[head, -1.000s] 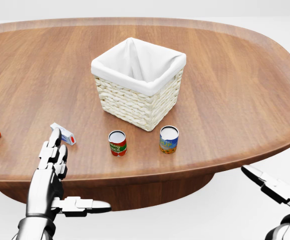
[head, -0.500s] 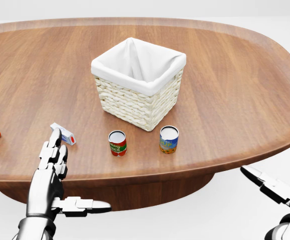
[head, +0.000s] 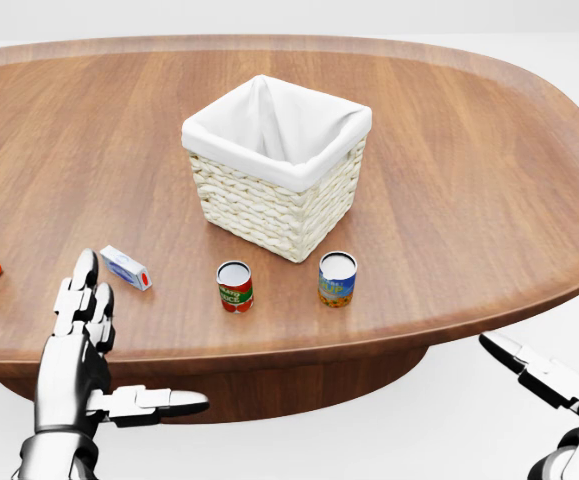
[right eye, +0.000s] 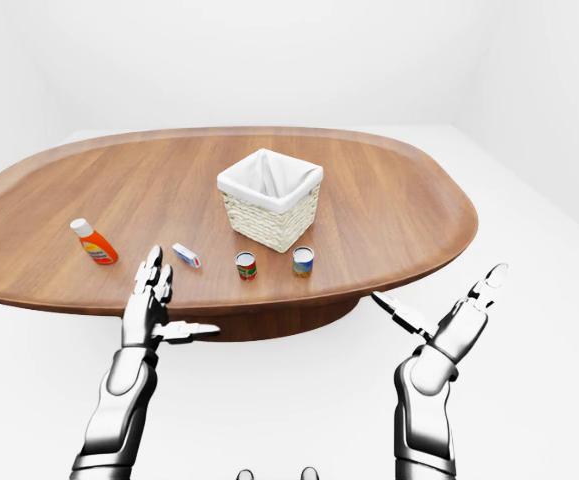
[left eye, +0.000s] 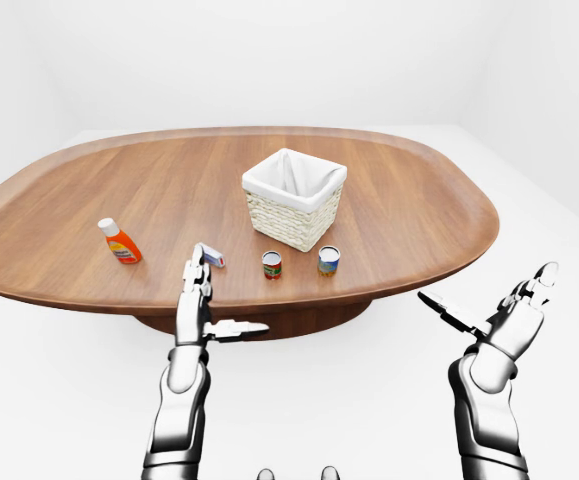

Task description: Pick up the alphabet soup and the cream cheese box, and put them in the basket.

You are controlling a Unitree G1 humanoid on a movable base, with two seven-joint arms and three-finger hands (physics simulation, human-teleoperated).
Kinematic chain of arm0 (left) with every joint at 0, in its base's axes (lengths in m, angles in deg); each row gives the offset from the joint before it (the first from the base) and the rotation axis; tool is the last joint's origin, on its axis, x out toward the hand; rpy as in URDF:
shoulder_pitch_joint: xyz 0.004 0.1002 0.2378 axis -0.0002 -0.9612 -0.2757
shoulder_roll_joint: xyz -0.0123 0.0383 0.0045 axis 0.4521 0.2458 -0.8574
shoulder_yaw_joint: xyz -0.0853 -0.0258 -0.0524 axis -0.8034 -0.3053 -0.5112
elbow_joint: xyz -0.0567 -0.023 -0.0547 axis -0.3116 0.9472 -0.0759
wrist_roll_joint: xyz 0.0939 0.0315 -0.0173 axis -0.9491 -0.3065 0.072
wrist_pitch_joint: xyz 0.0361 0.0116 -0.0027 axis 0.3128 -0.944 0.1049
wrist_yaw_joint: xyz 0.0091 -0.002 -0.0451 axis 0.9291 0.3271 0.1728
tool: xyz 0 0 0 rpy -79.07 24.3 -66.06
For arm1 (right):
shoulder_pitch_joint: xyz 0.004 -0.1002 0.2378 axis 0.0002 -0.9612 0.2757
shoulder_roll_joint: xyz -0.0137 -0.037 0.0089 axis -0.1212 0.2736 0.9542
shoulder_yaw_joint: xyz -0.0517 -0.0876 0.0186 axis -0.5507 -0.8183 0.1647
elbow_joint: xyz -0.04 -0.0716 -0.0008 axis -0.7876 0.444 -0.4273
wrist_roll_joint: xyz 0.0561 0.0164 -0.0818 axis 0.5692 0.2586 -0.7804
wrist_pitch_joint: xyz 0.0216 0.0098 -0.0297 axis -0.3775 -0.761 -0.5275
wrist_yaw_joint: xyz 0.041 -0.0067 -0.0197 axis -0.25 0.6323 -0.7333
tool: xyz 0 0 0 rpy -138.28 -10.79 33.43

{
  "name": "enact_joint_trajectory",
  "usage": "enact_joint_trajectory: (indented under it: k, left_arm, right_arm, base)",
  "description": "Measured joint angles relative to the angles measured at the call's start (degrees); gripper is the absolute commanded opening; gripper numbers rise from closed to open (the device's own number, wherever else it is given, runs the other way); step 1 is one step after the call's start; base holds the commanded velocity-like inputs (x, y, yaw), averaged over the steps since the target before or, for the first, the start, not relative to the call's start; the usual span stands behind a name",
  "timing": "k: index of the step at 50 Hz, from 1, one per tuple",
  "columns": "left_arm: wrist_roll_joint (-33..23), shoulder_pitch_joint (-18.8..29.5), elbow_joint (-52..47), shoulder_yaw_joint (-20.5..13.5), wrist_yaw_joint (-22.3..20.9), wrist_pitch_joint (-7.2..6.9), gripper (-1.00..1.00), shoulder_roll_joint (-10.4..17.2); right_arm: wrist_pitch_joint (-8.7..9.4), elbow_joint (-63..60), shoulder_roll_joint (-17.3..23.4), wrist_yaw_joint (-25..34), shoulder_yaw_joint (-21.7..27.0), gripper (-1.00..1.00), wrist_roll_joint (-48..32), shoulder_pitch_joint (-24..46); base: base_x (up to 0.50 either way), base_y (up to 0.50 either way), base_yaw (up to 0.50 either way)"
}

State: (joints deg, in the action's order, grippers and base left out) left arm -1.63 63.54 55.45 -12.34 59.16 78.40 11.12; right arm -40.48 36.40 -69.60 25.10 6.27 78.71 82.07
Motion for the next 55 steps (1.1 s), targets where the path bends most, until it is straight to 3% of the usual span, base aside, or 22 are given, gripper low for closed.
enact_joint_trajectory:
  k: [36, 55]
  left_arm:
    - [1.48, 0.51, -1.55, -3.68, 7.24, 0.81, 1.0, 0.79]
    - [1.89, 0.53, -1.69, -4.19, 8.48, 0.94, 1.0, 0.97]
  right_arm:
    - [-0.71, -0.17, -0.01, 0.0, 0.09, 1.0, 0.11, -0.08]
    - [-0.74, 0.09, 0.07, 0.0, 0.04, 1.0, -0.63, 0.0]
  base:
    - [0.0, 0.0, 0.0]
    - [0.09, 0.0, 0.0]
